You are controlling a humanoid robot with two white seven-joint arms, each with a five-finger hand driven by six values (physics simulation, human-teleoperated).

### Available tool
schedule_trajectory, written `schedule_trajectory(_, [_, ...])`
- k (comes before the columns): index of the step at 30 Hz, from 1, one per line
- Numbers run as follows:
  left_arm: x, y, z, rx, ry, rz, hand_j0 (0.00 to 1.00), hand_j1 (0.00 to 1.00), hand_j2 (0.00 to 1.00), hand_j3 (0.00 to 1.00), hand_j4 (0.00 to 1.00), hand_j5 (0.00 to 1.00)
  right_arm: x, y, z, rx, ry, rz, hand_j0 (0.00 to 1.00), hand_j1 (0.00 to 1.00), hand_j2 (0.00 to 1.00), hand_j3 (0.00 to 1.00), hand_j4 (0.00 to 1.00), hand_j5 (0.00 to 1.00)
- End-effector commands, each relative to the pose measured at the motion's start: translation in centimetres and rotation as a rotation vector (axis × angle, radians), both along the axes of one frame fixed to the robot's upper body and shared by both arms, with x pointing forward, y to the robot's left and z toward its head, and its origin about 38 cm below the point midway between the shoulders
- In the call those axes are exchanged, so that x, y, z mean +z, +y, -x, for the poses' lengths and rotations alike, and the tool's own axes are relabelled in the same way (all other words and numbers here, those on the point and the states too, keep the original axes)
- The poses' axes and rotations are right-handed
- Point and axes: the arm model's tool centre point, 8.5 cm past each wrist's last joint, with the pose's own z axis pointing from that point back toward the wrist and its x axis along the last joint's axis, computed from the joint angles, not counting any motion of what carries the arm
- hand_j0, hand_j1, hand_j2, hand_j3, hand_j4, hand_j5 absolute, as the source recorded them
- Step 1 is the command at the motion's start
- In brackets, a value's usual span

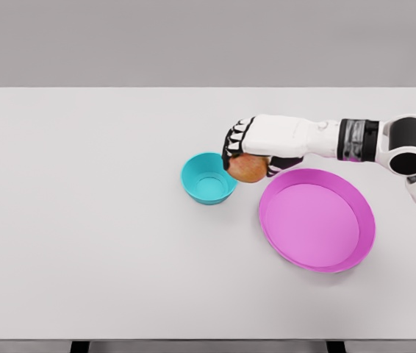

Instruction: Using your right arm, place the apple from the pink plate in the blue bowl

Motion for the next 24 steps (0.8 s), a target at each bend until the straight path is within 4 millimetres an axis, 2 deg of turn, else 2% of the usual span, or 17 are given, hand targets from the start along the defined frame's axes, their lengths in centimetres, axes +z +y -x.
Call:
schedule_trajectory(1, [0.0, 0.0, 0.0, 0.0, 0.0, 0.0, 1.0, 1.0, 1.0, 1.0, 1.0, 1.0, -0.9, 0.4, 0.0, 0.004, 0.026, 0.001, 0.53, 0.53, 0.53, 0.53, 0.53, 0.53])
schedule_trajectory(9, [0.0, 0.0, 0.0, 0.0, 0.0, 0.0, 1.0, 1.0, 1.0, 1.0, 1.0, 1.0, -1.0, 2.7, -1.1, 0.03, 0.04, 0.001, 0.53, 0.53, 0.53, 0.53, 0.53, 0.53])
schedule_trajectory(13, [0.0, 0.0, 0.0, 0.0, 0.0, 0.0, 1.0, 1.0, 1.0, 1.0, 1.0, 1.0, -0.9, 3.1, -1.2, 0.035, 0.039, 0.001, 0.53, 0.53, 0.53, 0.53, 0.53, 0.53])
schedule_trajectory(16, [0.0, 0.0, 0.0, 0.0, 0.0, 0.0, 1.0, 1.0, 1.0, 1.0, 1.0, 1.0, -0.9, 4.4, -1.5, 0.054, 0.042, -0.001, 0.53, 0.53, 0.53, 0.53, 0.53, 0.53])
schedule_trajectory(24, [0.0, 0.0, 0.0, 0.0, 0.0, 0.0, 1.0, 1.0, 1.0, 1.0, 1.0, 1.0, -1.7, 5.0, -2.4, 0.046, 0.066, 0.019, 0.53, 0.53, 0.53, 0.53, 0.53, 0.53])
